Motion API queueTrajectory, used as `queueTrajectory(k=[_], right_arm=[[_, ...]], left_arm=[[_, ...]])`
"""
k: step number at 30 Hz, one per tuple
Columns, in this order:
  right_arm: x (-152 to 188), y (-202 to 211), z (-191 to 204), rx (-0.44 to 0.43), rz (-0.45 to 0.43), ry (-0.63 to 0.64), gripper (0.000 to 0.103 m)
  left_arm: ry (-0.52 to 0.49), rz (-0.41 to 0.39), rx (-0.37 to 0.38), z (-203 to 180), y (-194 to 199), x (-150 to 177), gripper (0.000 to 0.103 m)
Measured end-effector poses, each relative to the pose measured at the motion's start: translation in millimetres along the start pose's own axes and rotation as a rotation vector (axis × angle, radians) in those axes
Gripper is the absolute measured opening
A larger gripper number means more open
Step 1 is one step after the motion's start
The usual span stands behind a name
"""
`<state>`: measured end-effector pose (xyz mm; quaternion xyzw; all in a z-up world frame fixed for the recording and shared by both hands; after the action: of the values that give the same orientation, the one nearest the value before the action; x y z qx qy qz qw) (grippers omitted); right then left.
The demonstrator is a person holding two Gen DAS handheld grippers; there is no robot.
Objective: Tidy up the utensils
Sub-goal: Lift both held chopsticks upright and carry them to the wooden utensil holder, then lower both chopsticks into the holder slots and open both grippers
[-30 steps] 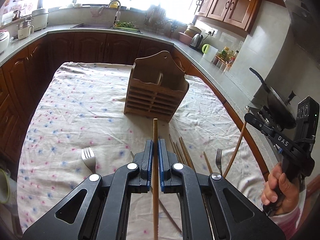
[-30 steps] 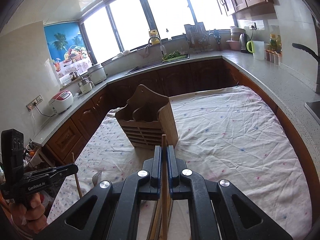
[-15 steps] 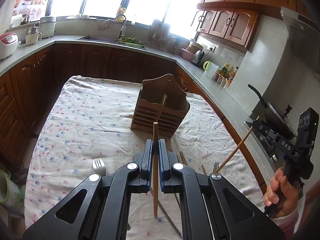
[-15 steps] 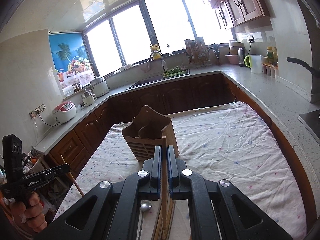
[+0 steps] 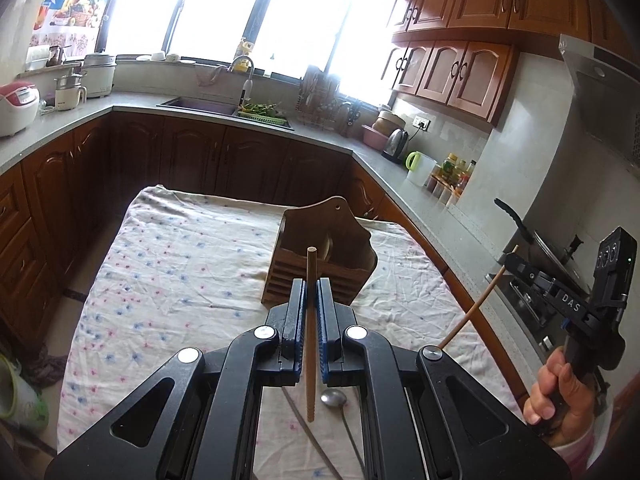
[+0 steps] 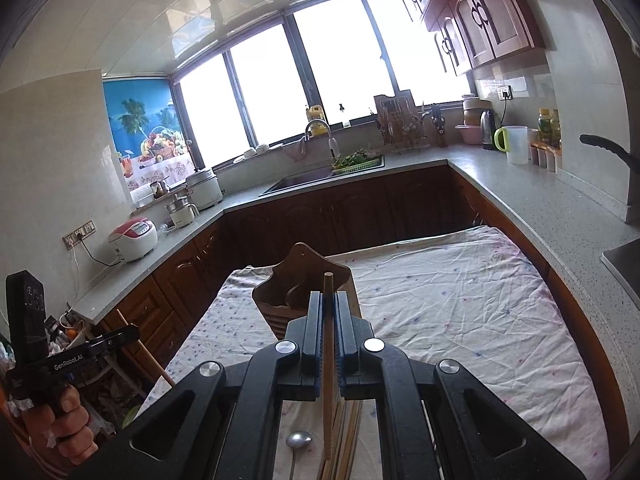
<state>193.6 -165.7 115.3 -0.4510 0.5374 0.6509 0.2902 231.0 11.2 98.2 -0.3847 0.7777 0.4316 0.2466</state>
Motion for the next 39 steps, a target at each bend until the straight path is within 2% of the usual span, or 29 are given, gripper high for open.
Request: queueTrajectory(k=[8,15,22,28,33,39], right_arm=[[-34.6,-10.7,-8.8,0.009,-0.080,-0.035,0.005],[-76.2,-31.6,-13.4,0.023,-0.157,-0.046,0.005],[-105.7,-64.0,-19.6,0.050,-0.211,-0.044,0.005],[-95.5,-107.5,-27.3,0.067,-0.187,-0.045,0.005],[-67.0,-141.3,-36.9,0.066,-0.141,-0.090,0.005],[-38.9,-159.7,-41.8,0.063,-0.141,-0.136,0.005]], left_arm=[[-0.025,-0.077,0.020,-16.1,-6.3,-40.5,0.005],[-0.021,-0.161,0.043,-26.2,-17.3,-89.5,0.004],[-0.010,-0.238,0.061,-33.9,-45.7,-134.7,0.005],[0.057,-0.270,0.049,-16.5,-93.4,-147.3,0.005],[0.123,-0.223,0.015,8.5,-140.1,-130.0,0.004],[0.157,-0.168,-0.013,23.4,-175.8,-105.5,0.004]])
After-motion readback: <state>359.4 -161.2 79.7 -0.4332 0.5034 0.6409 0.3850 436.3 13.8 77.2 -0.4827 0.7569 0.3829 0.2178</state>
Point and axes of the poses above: each gripper's, at about its wrist camera, not at the fingertips, and y roughly against the way its jaws point, z to its left, x to its underside, the point moved 7 cm from there along -y, roughly the way its jaws point, and after that the axes turned 15 degrees about y, right-handed, at the moved point
